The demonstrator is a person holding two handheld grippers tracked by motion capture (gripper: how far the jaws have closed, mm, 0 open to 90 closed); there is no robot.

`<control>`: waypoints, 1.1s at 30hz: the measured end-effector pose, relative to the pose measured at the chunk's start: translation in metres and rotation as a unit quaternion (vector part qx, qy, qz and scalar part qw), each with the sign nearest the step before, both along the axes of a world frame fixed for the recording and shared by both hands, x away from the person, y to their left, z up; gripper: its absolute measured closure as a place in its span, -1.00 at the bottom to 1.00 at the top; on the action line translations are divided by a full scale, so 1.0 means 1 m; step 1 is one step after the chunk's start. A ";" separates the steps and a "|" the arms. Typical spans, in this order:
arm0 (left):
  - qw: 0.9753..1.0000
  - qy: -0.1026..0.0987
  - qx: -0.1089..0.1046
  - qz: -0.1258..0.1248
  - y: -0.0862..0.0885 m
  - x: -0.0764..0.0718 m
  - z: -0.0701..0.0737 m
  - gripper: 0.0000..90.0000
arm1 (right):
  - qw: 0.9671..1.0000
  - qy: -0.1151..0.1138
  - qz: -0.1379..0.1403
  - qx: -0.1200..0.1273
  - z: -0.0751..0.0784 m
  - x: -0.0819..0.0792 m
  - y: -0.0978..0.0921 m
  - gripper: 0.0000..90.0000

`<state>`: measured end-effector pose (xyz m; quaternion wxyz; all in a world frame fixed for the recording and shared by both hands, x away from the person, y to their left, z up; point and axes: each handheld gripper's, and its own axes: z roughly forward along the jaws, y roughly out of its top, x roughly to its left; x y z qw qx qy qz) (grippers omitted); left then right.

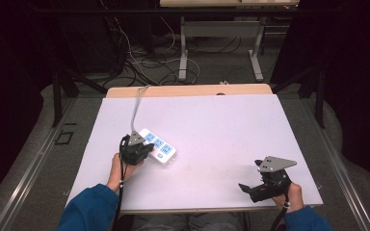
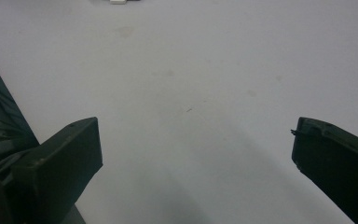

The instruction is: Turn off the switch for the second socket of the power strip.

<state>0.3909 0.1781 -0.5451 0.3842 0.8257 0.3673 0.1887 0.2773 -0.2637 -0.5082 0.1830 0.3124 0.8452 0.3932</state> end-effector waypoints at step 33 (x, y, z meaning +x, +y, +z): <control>1.000 0.001 0.021 0.000 -0.003 0.000 0.003 1.00 | 1.000 0.001 -0.001 0.000 0.000 0.000 0.000 -0.98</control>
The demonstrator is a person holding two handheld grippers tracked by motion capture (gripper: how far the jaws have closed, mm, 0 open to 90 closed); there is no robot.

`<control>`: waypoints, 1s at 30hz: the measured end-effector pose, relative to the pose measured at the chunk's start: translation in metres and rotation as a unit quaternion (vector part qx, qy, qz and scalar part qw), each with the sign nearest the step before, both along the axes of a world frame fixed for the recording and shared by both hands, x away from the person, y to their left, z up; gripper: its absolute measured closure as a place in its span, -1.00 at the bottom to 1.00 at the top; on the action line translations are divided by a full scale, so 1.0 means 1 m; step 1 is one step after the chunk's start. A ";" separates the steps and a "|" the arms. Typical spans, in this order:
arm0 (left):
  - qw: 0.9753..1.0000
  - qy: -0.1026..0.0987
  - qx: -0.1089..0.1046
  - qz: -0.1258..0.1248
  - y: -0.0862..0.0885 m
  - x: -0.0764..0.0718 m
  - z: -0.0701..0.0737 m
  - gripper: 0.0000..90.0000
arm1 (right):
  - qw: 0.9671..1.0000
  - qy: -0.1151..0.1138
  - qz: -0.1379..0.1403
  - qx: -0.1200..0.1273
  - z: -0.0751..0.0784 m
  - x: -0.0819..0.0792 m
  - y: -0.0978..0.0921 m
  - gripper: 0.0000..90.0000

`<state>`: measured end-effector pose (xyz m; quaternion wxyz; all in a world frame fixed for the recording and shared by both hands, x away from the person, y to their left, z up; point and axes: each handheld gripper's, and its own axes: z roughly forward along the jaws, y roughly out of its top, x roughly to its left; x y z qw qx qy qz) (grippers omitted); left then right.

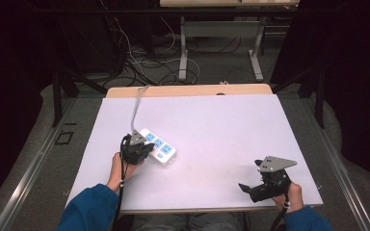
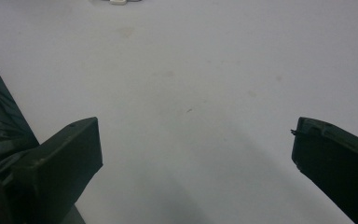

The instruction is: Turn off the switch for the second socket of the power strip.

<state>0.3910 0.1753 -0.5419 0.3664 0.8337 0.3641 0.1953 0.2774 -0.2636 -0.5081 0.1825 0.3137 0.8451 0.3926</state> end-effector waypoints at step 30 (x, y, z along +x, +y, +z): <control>0.999 -0.015 -0.032 0.014 0.007 0.000 0.017 0.52 | 1.000 -0.001 0.003 0.001 0.000 0.000 0.000 -0.98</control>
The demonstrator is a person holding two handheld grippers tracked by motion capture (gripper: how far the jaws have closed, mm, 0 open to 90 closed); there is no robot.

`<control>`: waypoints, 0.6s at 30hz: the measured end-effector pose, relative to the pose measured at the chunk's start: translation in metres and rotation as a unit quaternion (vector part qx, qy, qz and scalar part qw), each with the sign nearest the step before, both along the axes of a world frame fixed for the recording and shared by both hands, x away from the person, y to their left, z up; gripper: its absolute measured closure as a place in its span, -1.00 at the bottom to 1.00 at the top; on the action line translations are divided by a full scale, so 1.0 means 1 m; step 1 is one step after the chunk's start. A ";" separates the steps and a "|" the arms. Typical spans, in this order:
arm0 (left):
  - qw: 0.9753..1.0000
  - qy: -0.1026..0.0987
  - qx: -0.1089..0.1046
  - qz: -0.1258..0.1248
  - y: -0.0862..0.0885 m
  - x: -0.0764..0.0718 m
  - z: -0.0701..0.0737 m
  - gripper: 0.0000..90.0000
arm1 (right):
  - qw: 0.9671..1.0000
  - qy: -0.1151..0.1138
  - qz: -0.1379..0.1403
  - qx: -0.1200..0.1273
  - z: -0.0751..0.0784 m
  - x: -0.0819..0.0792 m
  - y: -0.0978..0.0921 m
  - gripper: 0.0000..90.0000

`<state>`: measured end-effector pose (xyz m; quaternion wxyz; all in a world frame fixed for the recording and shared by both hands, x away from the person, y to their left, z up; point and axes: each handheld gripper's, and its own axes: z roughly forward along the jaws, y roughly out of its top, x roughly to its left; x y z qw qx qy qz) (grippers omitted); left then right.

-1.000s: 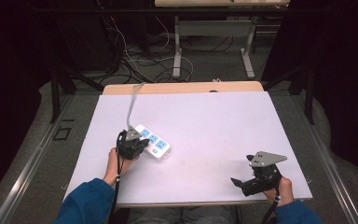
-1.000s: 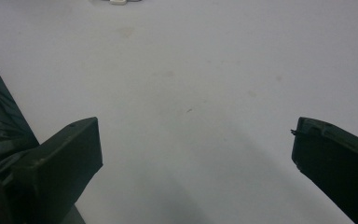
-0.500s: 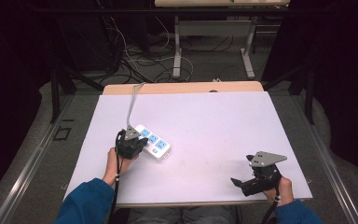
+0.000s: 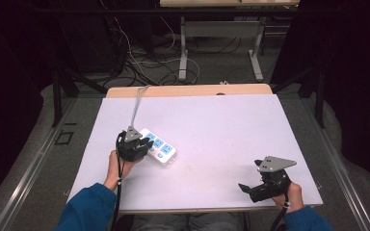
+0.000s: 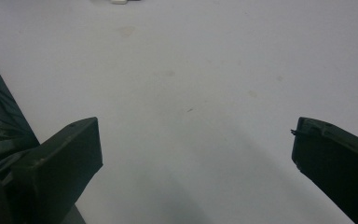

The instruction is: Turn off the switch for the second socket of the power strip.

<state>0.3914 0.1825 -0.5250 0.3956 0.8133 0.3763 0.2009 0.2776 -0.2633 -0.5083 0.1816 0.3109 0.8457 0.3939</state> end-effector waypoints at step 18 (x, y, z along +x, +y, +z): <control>0.999 0.011 0.029 0.017 0.002 -0.003 0.005 -0.85 | 1.000 0.000 -0.002 0.001 0.000 -0.001 0.000 -0.98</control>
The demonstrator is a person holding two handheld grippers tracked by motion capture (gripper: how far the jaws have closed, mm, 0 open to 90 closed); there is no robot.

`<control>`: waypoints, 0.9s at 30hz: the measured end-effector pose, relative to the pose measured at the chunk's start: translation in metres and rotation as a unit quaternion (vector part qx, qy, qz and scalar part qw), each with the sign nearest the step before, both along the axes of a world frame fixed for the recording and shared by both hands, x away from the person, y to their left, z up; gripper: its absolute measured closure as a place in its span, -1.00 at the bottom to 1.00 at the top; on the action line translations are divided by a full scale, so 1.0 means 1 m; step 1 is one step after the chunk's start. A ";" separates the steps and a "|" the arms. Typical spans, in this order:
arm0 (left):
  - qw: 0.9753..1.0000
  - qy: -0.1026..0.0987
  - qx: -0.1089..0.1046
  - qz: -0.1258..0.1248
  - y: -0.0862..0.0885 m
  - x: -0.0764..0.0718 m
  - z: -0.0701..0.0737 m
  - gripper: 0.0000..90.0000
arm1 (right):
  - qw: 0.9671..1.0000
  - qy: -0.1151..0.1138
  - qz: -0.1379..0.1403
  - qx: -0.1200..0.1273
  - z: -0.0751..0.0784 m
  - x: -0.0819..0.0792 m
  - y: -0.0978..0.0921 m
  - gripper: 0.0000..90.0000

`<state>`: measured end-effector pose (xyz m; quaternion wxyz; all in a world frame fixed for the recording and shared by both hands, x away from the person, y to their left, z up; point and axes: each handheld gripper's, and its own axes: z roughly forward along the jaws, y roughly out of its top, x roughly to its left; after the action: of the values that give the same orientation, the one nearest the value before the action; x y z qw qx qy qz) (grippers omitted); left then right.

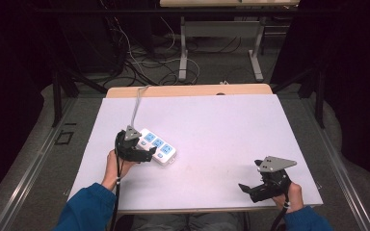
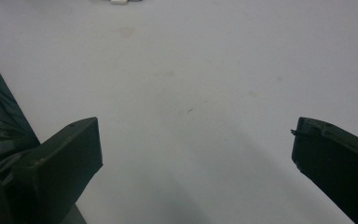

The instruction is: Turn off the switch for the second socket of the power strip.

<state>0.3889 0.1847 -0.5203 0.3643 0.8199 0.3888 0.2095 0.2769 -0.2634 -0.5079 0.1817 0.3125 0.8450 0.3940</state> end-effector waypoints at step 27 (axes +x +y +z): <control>1.000 -0.001 0.013 0.004 0.020 -0.037 0.014 -1.00 | 1.000 -0.001 0.000 -0.004 0.001 -0.001 0.000 -0.98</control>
<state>0.3522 0.2051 -0.5061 0.3534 0.8226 0.3888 0.2172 0.2764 -0.2635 -0.5072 0.1834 0.3117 0.8464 0.3909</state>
